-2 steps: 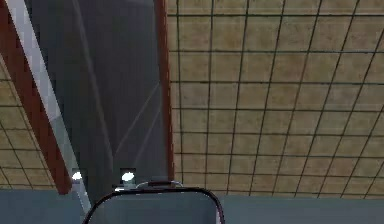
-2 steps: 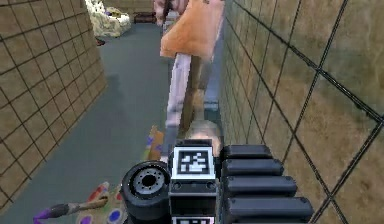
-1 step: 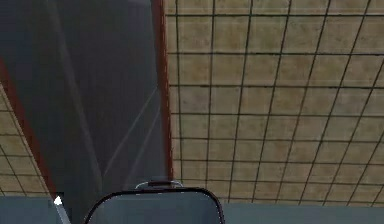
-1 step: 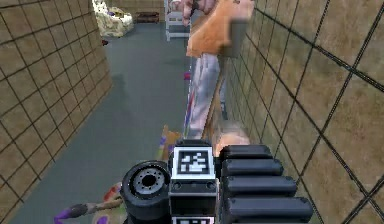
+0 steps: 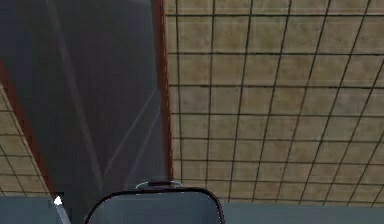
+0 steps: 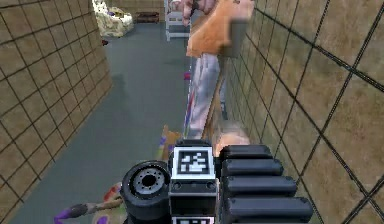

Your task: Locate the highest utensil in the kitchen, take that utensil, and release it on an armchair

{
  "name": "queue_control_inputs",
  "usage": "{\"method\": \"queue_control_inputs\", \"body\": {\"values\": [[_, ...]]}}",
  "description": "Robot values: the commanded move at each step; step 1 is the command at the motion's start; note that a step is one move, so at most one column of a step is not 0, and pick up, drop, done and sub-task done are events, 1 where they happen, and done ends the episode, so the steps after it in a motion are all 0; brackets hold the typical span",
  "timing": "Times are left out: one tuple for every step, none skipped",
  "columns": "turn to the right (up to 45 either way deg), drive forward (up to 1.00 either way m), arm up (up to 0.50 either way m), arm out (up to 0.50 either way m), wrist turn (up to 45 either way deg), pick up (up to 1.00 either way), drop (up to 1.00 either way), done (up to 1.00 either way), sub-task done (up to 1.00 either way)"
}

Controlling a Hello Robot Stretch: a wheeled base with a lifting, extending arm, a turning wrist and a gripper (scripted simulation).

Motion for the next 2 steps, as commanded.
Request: {"method": "queue_control_inputs", "body": {"values": [[18.0,0.0,0.0,0.0,0.0,0.0,0.0,0.0,0.0],[0.0,0.45,0.0,0.0,0.0,0.0,0.0,0.0,0.0]]}}
